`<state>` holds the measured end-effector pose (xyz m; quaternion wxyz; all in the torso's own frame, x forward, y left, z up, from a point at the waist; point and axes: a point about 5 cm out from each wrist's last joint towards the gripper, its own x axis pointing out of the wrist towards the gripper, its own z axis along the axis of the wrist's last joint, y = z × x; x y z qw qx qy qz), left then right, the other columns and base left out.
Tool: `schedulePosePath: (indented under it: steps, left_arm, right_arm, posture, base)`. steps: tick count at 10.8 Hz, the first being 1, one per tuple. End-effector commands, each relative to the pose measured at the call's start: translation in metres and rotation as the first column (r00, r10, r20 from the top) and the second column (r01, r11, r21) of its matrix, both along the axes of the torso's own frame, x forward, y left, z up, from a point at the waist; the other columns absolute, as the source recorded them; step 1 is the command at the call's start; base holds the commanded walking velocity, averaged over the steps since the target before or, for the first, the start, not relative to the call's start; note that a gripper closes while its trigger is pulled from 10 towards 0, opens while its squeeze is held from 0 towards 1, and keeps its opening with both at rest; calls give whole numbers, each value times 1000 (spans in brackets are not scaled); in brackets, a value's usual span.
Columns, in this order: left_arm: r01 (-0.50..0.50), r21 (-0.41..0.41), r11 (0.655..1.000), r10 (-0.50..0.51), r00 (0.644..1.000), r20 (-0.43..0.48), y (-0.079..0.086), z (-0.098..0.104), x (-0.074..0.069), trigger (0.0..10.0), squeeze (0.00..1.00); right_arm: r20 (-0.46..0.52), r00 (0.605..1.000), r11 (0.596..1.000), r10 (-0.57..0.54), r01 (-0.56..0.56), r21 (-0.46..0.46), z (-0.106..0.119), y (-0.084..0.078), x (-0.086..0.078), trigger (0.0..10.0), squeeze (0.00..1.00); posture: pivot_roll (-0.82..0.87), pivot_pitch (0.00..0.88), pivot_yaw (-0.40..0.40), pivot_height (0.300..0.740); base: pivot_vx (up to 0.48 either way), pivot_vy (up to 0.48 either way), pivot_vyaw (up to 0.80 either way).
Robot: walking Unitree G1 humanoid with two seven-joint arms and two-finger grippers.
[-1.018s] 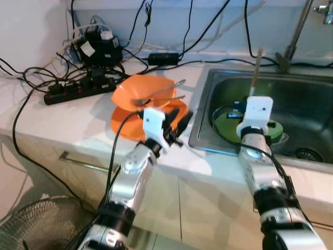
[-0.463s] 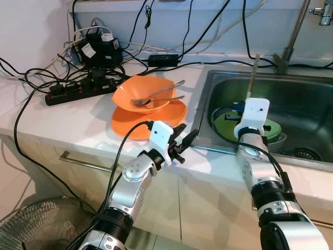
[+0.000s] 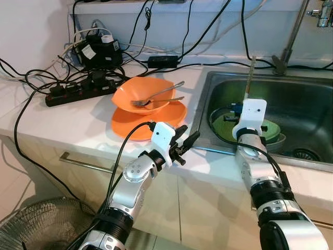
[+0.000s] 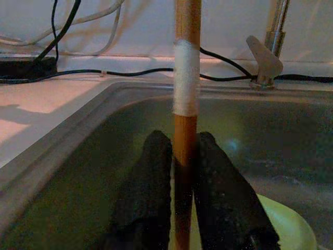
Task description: Kitchen organization
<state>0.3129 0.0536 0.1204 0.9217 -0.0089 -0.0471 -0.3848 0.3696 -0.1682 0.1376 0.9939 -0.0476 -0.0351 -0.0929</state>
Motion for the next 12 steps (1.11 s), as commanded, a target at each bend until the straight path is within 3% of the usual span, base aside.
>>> schedulePosePath:
  steps: [1,5,6,7,8,9,11,12]
  left_arm:
    - [-4,19,1000,4,1000,-16,3,-4,0,10000,0]
    - [-6,19,1000,6,1000,-11,3,-3,1,10000,0]
    - [-7,19,1000,7,1000,-8,3,-3,1,10000,0]
    - [-21,20,1000,20,1000,5,4,-1,2,10000,0]
    - [-40,21,999,40,999,21,5,1,3,10000,0]
    - [-64,29,998,62,997,48,7,4,5,10000,0]
    - [-108,26,994,104,988,114,8,11,7,10000,0]
    - [-114,22,993,110,987,118,9,12,7,10000,0]
  right_arm:
    - [-73,997,1000,14,-13,11,-17,5,-3,10000,965]
    - [-62,998,1000,3,-3,5,-16,2,-4,10000,949]
    - [-56,998,1000,-8,8,-6,-15,1,-4,10000,161]
    - [-36,999,1000,-19,19,-13,-12,-2,-4,10000,0]
    - [13,1000,999,-9,9,-33,-4,-2,-4,10000,0]
    - [128,991,998,27,-20,-57,16,3,-6,10000,0]
    - [323,939,989,121,-87,-120,47,16,-23,10000,0]
    - [331,934,988,131,-93,-127,48,18,-25,10000,0]
  posture:
    - [52,0,107,740]
    - [52,0,109,740]
    - [51,0,110,740]
    - [51,0,110,740]
    - [53,0,109,740]
    - [48,0,110,740]
    - [42,0,109,740]
    - [42,0,109,740]
  base:
    - [0,0,0]
    - [0,0,0]
    - [0,0,0]
    - [0,0,0]
    - [0,0,0]
    - [0,0,0]
    - [0,0,0]
    - [0,0,0]
